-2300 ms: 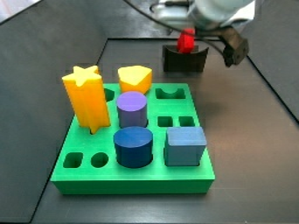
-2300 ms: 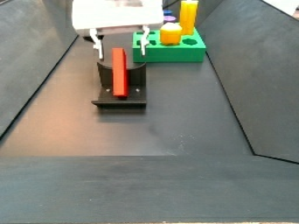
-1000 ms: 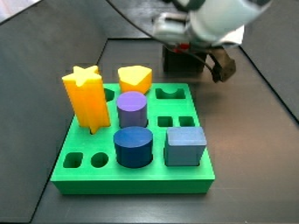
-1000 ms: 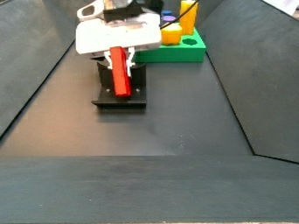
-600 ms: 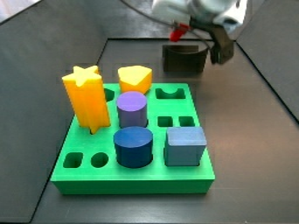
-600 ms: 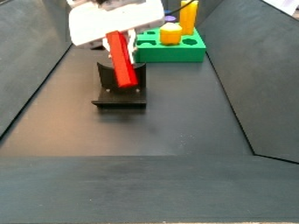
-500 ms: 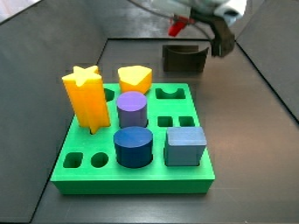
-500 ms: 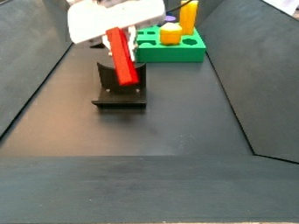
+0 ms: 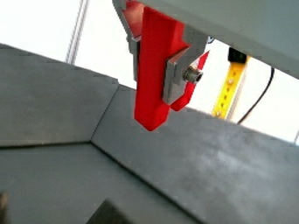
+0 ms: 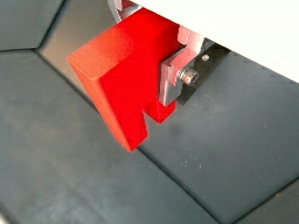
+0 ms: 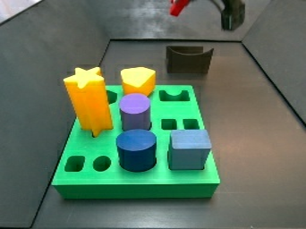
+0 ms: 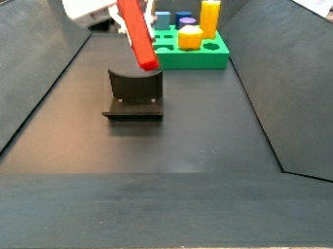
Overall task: Pick up the double-square object. Move up. Place the double-square object on the fixture. Regrasp the double-square object. Move to above the board. Insert the double-square object.
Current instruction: Move to above the board.
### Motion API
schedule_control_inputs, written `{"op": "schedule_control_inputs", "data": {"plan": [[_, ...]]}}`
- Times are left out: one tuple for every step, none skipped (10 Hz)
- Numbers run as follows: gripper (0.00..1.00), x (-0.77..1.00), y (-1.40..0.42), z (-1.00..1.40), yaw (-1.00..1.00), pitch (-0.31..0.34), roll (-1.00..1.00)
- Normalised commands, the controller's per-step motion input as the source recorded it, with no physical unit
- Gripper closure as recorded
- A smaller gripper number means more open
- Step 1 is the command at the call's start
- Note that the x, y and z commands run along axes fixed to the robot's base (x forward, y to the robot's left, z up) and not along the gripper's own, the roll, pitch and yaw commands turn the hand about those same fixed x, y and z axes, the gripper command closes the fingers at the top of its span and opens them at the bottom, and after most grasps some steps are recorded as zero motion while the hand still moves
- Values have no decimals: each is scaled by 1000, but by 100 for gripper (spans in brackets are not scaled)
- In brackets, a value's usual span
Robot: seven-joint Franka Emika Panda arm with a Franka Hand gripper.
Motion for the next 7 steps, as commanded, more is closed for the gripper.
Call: {"op": "schedule_control_inputs", "data": {"plan": [[100, -90, 157, 1000, 39, -137, -13], [100, -95, 144, 1000, -1, -135, -17], [100, -100, 135, 1000, -24, -127, -22], [100, -105, 118, 1000, -60, -106, -30], [100, -111, 108, 1000, -76, -83, -41], [100, -112, 87, 948, -83, -53, -56], [100, -101, 70, 834, -82, -38, -60]]}}
